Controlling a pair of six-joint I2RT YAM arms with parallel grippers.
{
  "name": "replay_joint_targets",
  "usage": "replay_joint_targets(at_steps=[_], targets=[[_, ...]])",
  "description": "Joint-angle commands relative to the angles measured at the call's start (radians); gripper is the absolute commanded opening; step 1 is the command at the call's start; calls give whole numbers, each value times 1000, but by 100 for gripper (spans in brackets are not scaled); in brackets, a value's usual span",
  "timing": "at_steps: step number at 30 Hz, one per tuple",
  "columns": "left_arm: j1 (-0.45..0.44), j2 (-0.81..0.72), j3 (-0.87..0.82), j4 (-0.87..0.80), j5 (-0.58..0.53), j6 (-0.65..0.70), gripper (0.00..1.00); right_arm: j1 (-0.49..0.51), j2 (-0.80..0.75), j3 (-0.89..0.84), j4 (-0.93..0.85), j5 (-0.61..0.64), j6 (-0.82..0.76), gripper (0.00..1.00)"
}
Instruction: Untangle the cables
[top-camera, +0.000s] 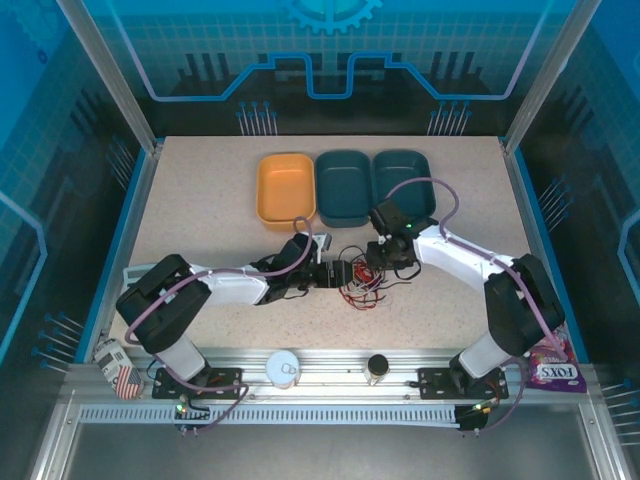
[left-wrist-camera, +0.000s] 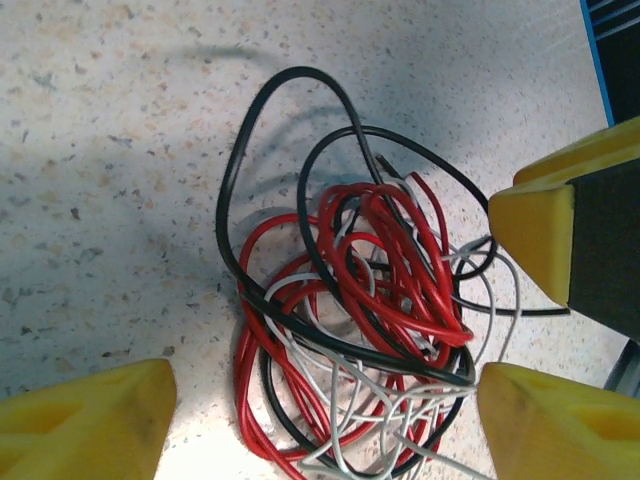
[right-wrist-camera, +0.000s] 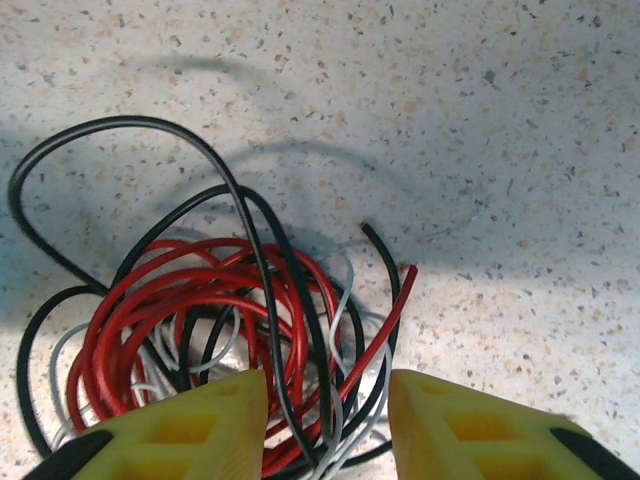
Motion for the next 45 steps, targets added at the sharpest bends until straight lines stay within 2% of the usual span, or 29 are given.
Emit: replay_joint_targets(at_steps=[1,6,9,18,27,29,31,39,42,45], targets=[[-5,37,26,78,25,-40,75,-12,28,11,29,-38,-9,33],[-5,92,53,114,32,-67,74,-17,44,1,59,-51,-15,20],[-5,115,63,134,34,-80,72,-18,53,-3,59,-54,-14,17],[-4,117,56,124,10,-81,63,-3,-4,-22,77,-78,-18,0],[-2,75,34,110,-22,-63,62,40,-125,-11,47,-27,-8,0],[-3,70,38,111,-14,-57,72,44,-144,-7,35,-11,0,0],[-4,69,42,113,-5,-57,77,44,-155,-5,20,4,8,0],[-6,102,42,126,7,-80,72,42,-128,-28,1,43,25,0],[-7,100,42,133,17,-81,81,33,-112,-40,7,41,26,5],[-11,84,40,120,8,-75,83,25,-102,-52,24,26,24,12]])
